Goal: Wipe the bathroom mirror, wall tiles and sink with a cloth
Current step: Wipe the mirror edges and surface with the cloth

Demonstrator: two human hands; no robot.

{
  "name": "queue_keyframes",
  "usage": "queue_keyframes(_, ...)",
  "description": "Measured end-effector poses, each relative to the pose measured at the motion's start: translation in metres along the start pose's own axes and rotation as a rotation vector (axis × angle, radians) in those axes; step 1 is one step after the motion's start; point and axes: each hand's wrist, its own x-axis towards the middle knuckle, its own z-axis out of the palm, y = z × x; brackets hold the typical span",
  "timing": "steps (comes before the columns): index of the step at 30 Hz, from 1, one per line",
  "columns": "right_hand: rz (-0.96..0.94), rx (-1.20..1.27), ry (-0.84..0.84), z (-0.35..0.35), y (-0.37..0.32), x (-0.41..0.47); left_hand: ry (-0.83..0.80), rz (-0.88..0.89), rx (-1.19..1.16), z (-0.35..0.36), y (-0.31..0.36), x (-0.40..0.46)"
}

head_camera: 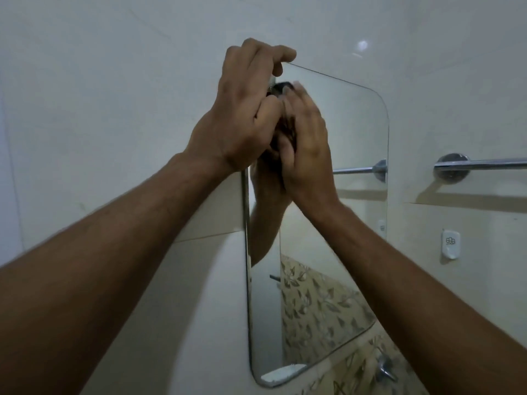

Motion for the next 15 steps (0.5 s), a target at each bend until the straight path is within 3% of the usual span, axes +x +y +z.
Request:
queue_keyframes(4, -0.026, -0.006, 0.015, 0.006, -0.006, 0.008, -0.010, -0.004, 0.020, 0.002, -0.001, -0.001)
queue_keyframes(10, -0.075, 0.001, -0.129, -0.003, -0.005, -0.080, -0.119, 0.038, 0.114, 0.006, 0.000, -0.005)
queue_keyframes(15, 0.048, 0.031, -0.005, 0.002, -0.006, -0.034, -0.111, 0.025, 0.120, 0.006, -0.004, -0.002)
